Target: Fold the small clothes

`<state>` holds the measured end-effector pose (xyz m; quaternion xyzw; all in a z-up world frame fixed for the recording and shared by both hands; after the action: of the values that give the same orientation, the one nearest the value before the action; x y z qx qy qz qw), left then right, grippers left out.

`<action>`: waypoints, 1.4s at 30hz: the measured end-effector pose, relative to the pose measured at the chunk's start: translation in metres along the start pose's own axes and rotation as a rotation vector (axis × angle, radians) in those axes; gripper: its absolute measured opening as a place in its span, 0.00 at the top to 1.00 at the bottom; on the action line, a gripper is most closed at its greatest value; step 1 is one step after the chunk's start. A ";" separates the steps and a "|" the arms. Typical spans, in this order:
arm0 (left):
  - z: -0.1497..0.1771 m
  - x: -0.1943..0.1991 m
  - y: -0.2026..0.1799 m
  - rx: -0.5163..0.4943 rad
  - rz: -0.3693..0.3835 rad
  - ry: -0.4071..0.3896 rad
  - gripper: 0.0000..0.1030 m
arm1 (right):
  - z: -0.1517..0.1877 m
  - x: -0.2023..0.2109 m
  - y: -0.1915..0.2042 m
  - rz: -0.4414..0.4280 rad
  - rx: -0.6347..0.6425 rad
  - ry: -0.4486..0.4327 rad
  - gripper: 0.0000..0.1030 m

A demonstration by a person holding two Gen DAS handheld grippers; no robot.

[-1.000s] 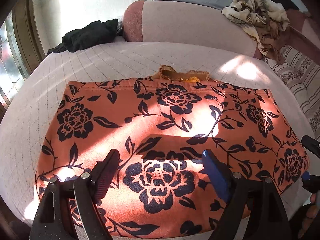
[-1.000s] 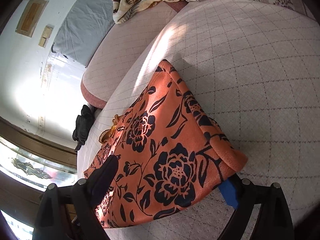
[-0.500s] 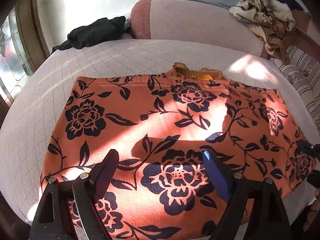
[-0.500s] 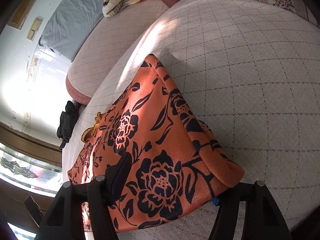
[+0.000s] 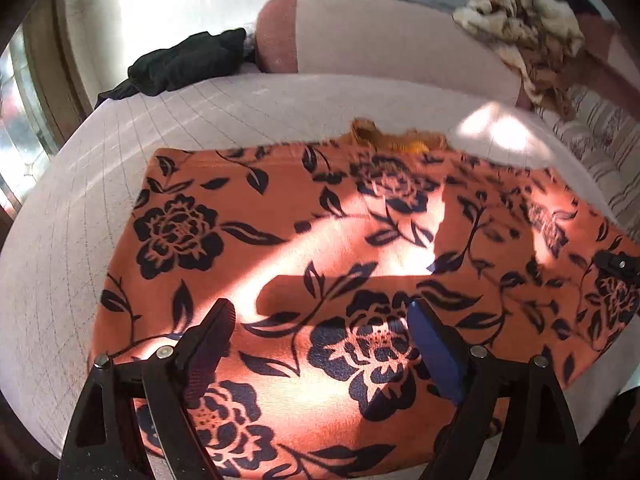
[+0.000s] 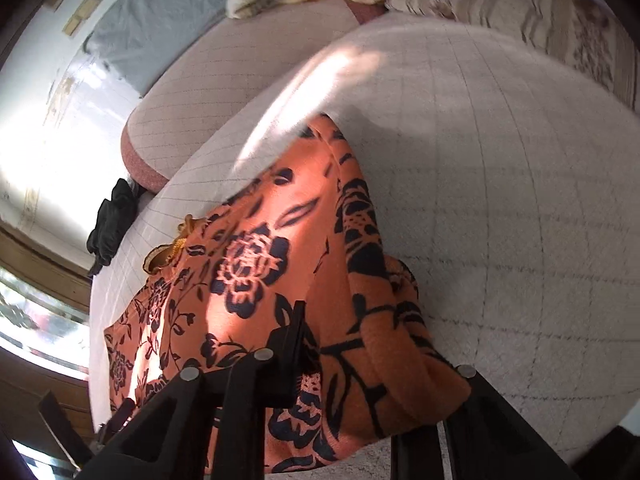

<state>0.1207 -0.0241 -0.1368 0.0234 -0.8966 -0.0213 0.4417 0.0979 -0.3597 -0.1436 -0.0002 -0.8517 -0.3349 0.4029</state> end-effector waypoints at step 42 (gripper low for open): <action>0.042 0.068 0.193 0.528 0.063 -0.164 0.15 | 0.163 -0.019 0.268 -0.349 0.573 0.196 0.27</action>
<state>0.0421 0.1655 -0.0973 0.1081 -0.9042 0.2248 0.3468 0.0715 -0.0538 -0.0767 0.2909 -0.8557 -0.1443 0.4029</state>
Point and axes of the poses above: each gripper's, at about its wrist camera, not at the fingertips, and x roughly against the way its jaws point, y to its left, z to its underside, the point moved 3 cm from there along -x, roughly the way its jaws point, and after that the axes turned 8 degrees about -z, right-handed, at the moved point
